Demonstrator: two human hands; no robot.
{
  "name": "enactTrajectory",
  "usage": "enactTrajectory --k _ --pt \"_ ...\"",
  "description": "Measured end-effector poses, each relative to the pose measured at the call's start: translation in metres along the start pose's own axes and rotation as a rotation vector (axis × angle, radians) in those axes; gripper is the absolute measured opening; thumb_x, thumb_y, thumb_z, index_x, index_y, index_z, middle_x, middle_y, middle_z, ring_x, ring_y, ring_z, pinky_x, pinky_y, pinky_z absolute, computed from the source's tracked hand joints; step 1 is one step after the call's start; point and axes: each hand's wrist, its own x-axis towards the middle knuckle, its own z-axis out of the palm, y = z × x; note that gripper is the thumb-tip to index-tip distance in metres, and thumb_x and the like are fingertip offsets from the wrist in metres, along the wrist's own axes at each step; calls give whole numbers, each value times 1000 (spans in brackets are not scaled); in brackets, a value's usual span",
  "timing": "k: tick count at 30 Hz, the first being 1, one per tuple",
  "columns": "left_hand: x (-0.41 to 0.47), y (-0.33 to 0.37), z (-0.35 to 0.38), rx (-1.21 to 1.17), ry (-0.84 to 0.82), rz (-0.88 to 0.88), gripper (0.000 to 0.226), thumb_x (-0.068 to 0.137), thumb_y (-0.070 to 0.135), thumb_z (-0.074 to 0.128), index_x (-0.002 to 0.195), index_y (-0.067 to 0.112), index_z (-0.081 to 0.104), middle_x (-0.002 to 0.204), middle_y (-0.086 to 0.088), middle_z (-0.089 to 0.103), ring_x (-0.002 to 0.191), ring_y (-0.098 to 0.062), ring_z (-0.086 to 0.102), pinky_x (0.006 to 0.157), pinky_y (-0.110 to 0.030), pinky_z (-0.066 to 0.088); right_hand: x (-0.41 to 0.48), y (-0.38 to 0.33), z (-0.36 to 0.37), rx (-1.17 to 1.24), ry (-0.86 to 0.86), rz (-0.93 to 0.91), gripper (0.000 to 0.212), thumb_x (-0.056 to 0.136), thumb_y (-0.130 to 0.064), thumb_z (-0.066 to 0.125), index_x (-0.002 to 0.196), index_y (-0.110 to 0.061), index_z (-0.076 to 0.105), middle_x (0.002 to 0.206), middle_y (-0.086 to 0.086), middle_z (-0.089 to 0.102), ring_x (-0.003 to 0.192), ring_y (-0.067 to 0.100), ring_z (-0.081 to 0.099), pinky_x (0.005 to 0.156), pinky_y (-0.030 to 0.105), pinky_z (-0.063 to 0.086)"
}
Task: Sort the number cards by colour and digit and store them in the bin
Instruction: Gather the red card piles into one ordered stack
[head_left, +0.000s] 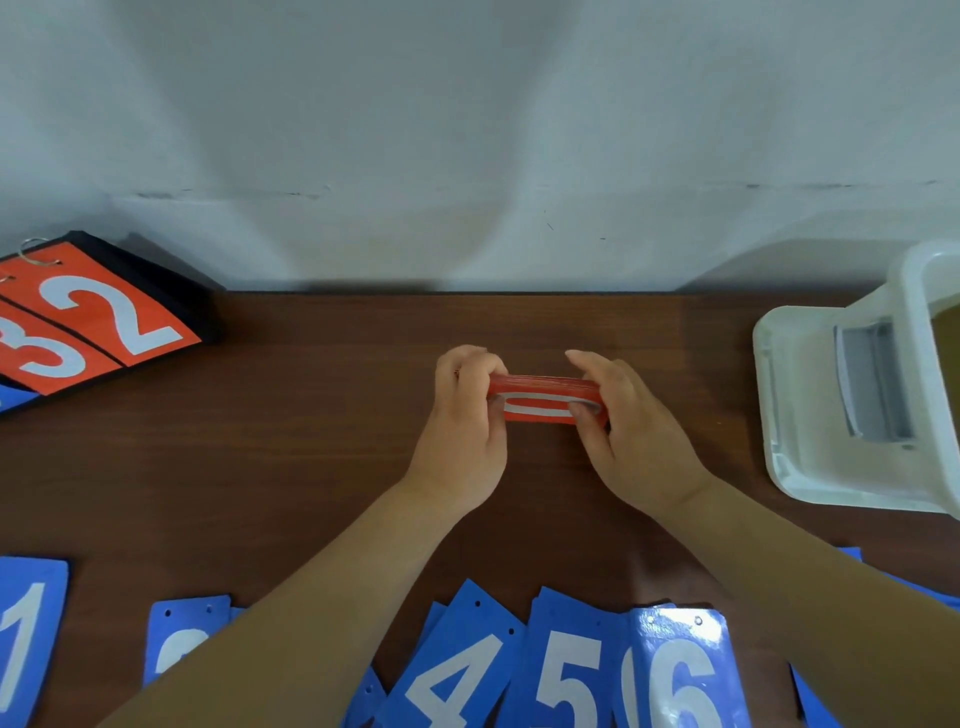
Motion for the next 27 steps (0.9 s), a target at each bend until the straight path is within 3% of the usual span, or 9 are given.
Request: enactTrajectory --k 4,6,8,10,14,18,20,23,27 --pt "6 5 -3 -7 -43 -70 32 101 12 57 123 30 44 131 4 40 108 -10 57 76 -10 47 2 -4 -2 31 5 23 45 100 -18 58 144 -18 46 133 0 55 113 0 49 95 19 47" --pt "7 11 -12 -34 -85 -126 37 103 18 53 135 33 44 137 8 44 117 -5 52 85 -11 46 3 -11 -9 79 -29 106 46 102 -23 56 146 -25 43 140 -5 52 118 -2 47 97 15 42" --pt "1 18 -25 -105 -112 -167 44 104 21 53 142 39 40 142 13 44 125 -4 49 98 -20 49 -1 -21 -21 214 -89 221 46 102 -27 56 143 -40 39 136 -14 50 112 0 56 85 12 50" --pt "-9 28 -40 -233 -133 -227 45 103 23 55 137 48 39 136 18 47 120 -6 56 89 -26 58 -9 -34 -35 400 -121 312 44 101 -24 59 130 -52 40 122 -20 52 98 -2 62 67 12 55" --pt "-41 51 -66 -467 -154 -309 37 102 18 57 118 50 50 119 13 57 99 -6 66 69 -21 58 -36 -61 -56 598 -61 314 38 97 -10 62 111 -43 51 108 -14 61 87 -4 65 66 16 53" --pt "-74 81 -84 -470 -229 -275 39 99 6 55 110 44 52 109 6 59 90 -13 68 66 -33 59 -69 -84 -75 622 -157 330 32 101 -16 56 109 -45 44 111 -4 60 93 12 66 75 32 58" --pt "-86 95 -92 -431 -252 -243 37 99 4 54 104 41 52 103 5 61 85 -9 68 70 -37 58 -85 -88 -88 532 -236 309 25 104 -24 51 109 -46 39 110 -6 59 91 11 63 71 25 54" --pt "-98 118 -102 -369 -293 -176 30 98 5 55 104 34 53 99 1 62 82 -17 66 67 -31 53 -105 -93 -114 515 -241 293 17 103 -26 52 105 -40 44 102 -7 60 83 9 61 61 19 49" --pt "-103 158 -106 -310 -366 -41 28 92 5 57 102 31 55 91 8 59 79 -10 59 69 -27 48 -121 -97 -160 538 -233 211 22 94 -10 64 89 -31 62 91 -9 68 86 9 67 71 23 52"
